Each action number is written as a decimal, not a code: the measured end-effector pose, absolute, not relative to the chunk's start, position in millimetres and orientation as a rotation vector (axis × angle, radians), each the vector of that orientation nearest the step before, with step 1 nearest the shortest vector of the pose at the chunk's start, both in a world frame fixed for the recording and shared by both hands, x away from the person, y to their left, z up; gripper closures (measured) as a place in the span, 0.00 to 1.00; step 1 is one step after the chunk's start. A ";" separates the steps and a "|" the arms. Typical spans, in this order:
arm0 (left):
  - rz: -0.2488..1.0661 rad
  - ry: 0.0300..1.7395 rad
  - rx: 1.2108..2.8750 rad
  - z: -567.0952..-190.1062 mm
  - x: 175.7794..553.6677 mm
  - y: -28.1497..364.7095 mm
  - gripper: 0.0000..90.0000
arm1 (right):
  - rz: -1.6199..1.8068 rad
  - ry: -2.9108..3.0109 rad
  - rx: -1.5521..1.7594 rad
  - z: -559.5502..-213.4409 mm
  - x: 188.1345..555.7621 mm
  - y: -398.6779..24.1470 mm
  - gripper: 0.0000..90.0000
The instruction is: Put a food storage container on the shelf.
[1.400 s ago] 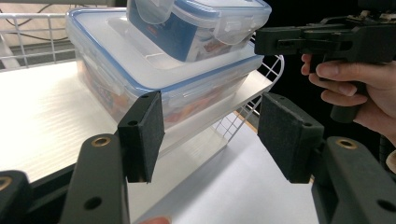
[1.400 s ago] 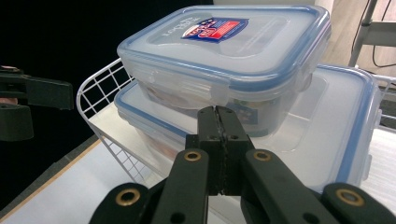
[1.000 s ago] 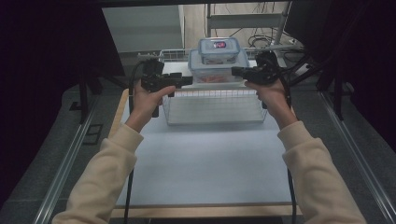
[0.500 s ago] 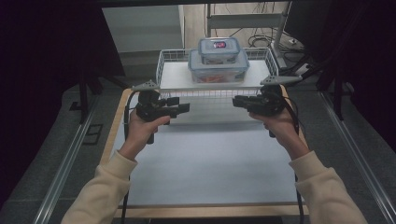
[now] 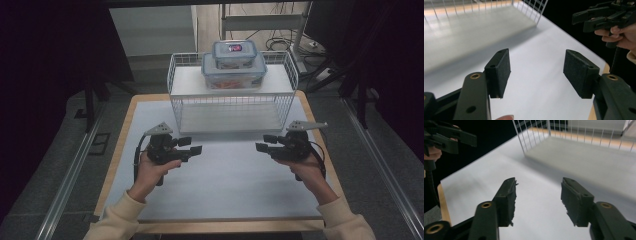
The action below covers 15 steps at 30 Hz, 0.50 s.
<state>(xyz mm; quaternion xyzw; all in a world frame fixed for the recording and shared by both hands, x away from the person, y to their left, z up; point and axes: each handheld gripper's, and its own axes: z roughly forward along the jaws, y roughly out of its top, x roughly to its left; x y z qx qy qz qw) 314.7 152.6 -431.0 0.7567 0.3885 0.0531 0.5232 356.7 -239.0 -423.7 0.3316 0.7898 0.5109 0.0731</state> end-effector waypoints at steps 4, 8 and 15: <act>0.107 0.948 1.842 -448.4 307.5 150.6 0.42 | 1.498 2.397 1.034 -447.9 346.1 -247.2 0.46; 0.097 0.964 1.864 -459.4 305.1 148.9 0.42 | 1.482 2.397 1.063 -461.6 342.0 -253.7 0.43; 0.097 0.973 1.859 -462.7 305.7 147.2 0.41 | 1.472 2.393 1.085 -470.4 339.4 -258.9 0.41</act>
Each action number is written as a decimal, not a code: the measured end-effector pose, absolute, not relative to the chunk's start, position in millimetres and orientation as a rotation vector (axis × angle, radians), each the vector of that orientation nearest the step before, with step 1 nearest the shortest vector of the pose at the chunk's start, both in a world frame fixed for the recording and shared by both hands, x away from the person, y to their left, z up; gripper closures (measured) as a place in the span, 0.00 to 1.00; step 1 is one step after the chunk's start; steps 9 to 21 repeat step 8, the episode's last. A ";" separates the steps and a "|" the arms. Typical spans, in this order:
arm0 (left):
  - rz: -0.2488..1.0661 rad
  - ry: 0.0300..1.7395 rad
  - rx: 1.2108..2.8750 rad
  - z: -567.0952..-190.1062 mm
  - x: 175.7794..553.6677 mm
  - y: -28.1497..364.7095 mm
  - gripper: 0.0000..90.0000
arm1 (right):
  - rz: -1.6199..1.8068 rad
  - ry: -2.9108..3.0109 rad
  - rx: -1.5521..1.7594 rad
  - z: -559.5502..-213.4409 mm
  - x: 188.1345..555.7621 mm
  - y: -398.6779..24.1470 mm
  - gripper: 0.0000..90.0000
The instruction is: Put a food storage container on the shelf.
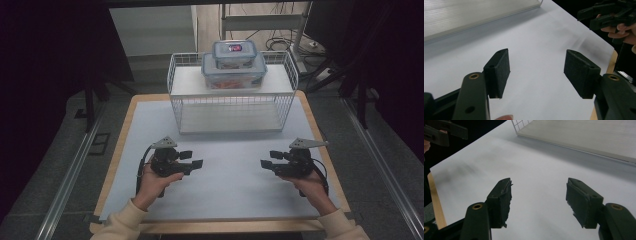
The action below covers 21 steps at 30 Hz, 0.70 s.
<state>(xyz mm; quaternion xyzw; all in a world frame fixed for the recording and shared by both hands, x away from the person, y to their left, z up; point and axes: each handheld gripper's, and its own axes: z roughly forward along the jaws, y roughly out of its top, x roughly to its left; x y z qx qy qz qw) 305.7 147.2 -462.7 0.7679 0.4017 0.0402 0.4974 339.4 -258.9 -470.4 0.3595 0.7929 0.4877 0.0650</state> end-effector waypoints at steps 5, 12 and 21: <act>0.101 0.975 1.858 -462.4 304.9 148.4 0.41 | 1.487 2.369 1.077 -469.2 337.9 -260.9 0.38; 0.106 0.979 1.855 -463.8 304.1 150.0 0.41 | 1.493 2.347 1.089 -469.8 337.2 -263.7 0.36; 0.106 0.979 1.855 -463.8 304.1 150.0 0.41 | 1.493 2.347 1.089 -469.8 337.2 -263.7 0.36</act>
